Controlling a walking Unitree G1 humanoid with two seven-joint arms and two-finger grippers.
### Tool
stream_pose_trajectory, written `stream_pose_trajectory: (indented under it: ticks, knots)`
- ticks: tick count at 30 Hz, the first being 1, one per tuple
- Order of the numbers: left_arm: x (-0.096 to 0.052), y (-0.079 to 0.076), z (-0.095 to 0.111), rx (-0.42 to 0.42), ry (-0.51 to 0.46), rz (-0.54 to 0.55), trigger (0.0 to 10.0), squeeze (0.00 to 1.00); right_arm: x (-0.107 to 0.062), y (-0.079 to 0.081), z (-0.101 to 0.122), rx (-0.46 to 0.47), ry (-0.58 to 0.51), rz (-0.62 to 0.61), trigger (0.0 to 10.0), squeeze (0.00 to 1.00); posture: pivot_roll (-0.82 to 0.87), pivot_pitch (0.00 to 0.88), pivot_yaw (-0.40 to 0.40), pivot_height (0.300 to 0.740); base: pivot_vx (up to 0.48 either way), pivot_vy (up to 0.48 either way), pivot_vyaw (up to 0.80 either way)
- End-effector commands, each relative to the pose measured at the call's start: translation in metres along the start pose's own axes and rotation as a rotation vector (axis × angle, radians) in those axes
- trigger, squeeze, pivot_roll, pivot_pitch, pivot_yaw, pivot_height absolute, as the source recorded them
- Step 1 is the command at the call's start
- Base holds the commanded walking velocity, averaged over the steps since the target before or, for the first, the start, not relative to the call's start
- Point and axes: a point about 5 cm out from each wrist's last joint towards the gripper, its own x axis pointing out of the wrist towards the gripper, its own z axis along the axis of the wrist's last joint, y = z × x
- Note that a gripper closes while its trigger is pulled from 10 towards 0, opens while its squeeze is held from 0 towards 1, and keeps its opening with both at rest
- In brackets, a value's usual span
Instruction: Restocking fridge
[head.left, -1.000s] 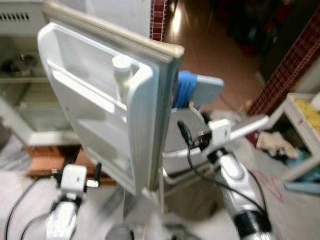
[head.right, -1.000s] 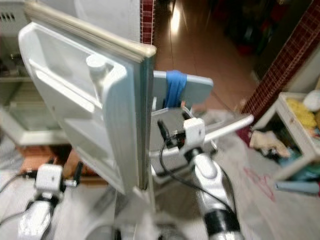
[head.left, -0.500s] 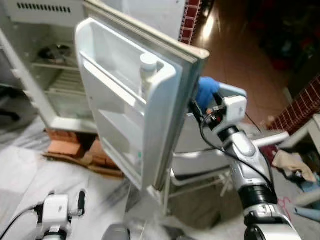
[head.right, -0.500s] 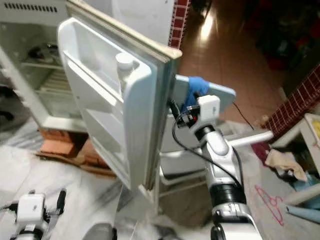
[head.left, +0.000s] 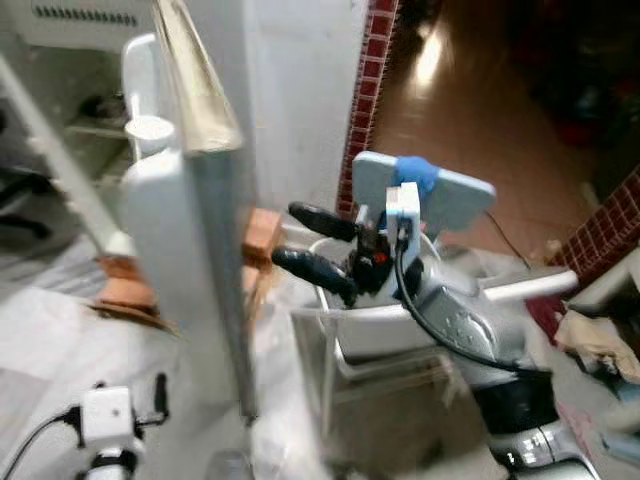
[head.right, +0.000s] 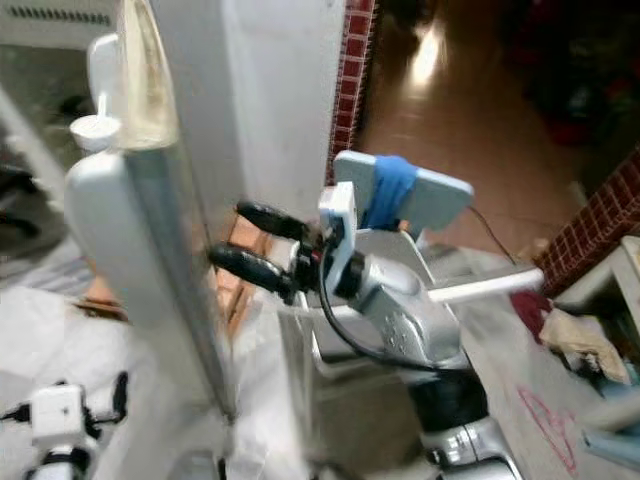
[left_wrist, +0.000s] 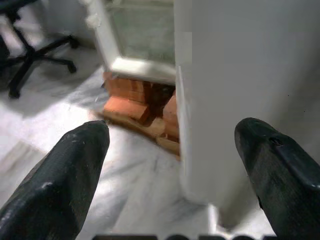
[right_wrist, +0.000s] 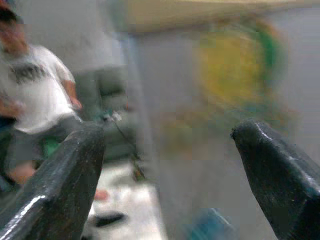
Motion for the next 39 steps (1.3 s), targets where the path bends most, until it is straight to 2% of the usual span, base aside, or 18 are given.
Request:
stream_pose_trajectory:
  ticks: [1,2,4,5,8,10,12,15,16,17,18,21,26,29,36,39]
  knots:
    - [-0.004,0.012,-0.008,-0.009,0.034,0.058,10.0,0.0,-0.006,-0.013,-0.012,0.017,0.051,-0.104,10.0,0.0,0.27,0.0,-0.125,0.74,0.0,0.0,0.0]
    - [-0.004,0.012,-0.008,-0.009,0.034,0.058,10.0,0.0,-0.006,-0.013,-0.012,0.017,0.051,-0.104,10.0,0.0,0.27,0.0,-0.125,0.74,0.0,0.0,0.0]
    - [-0.002,0.014,-0.008,-0.012,0.035,0.069,10.0,0.0,-0.012,-0.023,-0.018,-0.005,0.102,-0.216,10.0,0.0,0.28,0.0,-0.125,0.74,0.0,0.0,0.0]
    - [-0.002,0.014,-0.008,-0.012,0.035,0.069,10.0,0.0,-0.012,-0.023,-0.018,-0.005,0.102,-0.216,10.0,0.0,0.28,0.0,-0.125,0.74,0.0,0.0,0.0]
    - [0.007,0.018,0.0,0.062,0.0,0.074,10.0,0.0,-0.018,-0.036,-0.021,-0.046,0.101,-0.369,10.0,0.0,0.27,0.0,-0.124,0.74,0.0,0.0,0.0]
    - [0.022,0.02,0.014,0.115,-0.044,0.056,10.0,0.0,-0.024,-0.046,-0.019,-0.137,0.07,-0.53,10.0,0.0,0.26,0.0,-0.119,0.74,0.0,0.0,0.0]
    - [0.03,0.02,0.022,0.116,-0.064,0.047,10.0,0.0,-0.028,-0.049,-0.019,-0.137,0.046,-0.593,10.0,0.0,0.25,0.0,-0.115,0.74,0.0,0.0,0.0]
    - [0.03,0.021,0.037,0.12,-0.135,0.009,10.0,0.0,-0.038,-0.052,-0.019,-0.179,0.019,-0.718,10.0,0.0,0.24,0.0,-0.107,0.74,0.0,0.0,0.0]
    - [0.036,0.017,0.05,0.13,-0.182,-0.02,10.0,0.0,-0.045,-0.052,-0.021,-0.198,0.01,-0.786,10.0,0.0,0.23,0.0,-0.103,0.74,0.0,0.27,0.0]
    - [0.036,0.017,0.05,0.13,-0.182,-0.02,10.0,0.0,-0.045,-0.052,-0.021,-0.198,0.01,-0.786,10.0,0.0,0.23,0.0,-0.103,0.74,0.0,0.27,0.0]
    - [0.042,0.009,0.067,0.13,-0.234,-0.051,10.0,0.0,-0.053,-0.049,-0.024,-0.212,-0.005,-0.841,10.0,0.0,0.21,0.002,-0.092,0.74,0.0,0.48,0.0]
    - [0.05,-0.001,0.084,0.112,-0.277,-0.084,10.0,0.0,-0.061,-0.043,-0.027,-0.234,-0.033,-0.902,10.0,0.0,0.19,0.012,-0.086,0.74,0.0,0.48,0.0]
    - [0.057,-0.016,0.088,0.095,-0.274,-0.125,10.0,0.0,-0.074,-0.039,-0.038,-0.224,-0.024,-1.002,10.0,0.0,0.15,0.004,-0.081,0.74,0.0,0.48,0.0]
    - [0.062,-0.024,0.096,0.064,-0.288,-0.158,10.0,0.0,-0.082,-0.037,-0.045,-0.235,-0.009,-1.066,10.0,0.0,0.13,0.0,-0.052,0.74,0.0,0.48,0.0]
    - [0.067,-0.031,0.104,0.046,-0.302,-0.179,10.0,0.0,-0.087,-0.044,-0.047,-0.219,-0.016,-1.168,10.0,0.0,0.13,0.0,-0.046,0.74,0.0,0.48,0.0]
    - [0.068,-0.037,0.107,0.044,-0.311,-0.199,10.0,0.0,-0.087,-0.046,-0.047,-0.248,0.008,-1.189,10.0,0.0,0.13,0.0,-0.049,0.74,0.0,0.48,0.0]
